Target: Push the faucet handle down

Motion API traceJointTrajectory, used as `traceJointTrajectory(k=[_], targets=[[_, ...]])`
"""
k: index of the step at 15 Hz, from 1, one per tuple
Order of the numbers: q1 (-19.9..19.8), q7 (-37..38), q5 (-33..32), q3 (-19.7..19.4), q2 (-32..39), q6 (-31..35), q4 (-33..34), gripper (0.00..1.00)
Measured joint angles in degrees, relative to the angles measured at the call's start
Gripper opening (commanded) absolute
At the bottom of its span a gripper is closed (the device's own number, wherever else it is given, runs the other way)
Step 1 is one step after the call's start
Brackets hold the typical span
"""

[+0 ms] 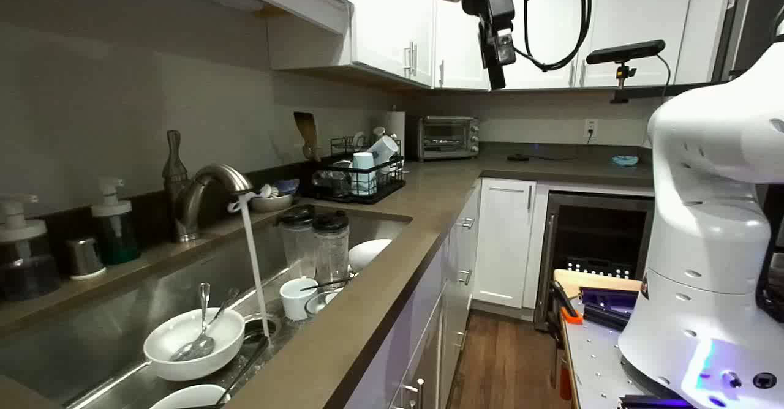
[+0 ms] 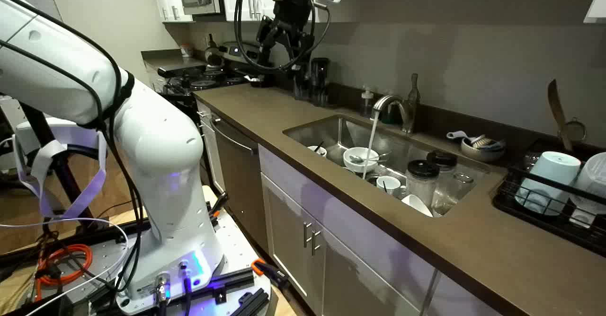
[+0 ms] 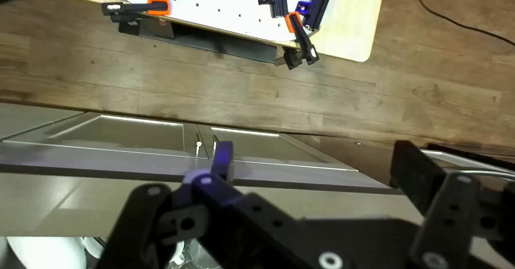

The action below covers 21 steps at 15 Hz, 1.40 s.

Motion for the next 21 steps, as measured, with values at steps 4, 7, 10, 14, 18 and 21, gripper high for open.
traceJointTrajectory(k=[4,7,10,14,18,21], targets=[[0.00,0.00,0.00,-0.01,0.00,0.00,0.00,1.00],[0.00,0.00,0.00,-0.01,0.00,0.00,0.00,1.00],[0.00,0.00,0.00,-0.01,0.00,0.00,0.00,1.00],[-0.10,0.00,0.00,0.04,0.10,0.19,0.00,1.00],[-0.10,-0.73,0.00,-0.02,1.19,5.00,-0.03,1.00],[-0.10,-2.63,0.02,-0.17,2.42,10.29,-0.41,1.00]])
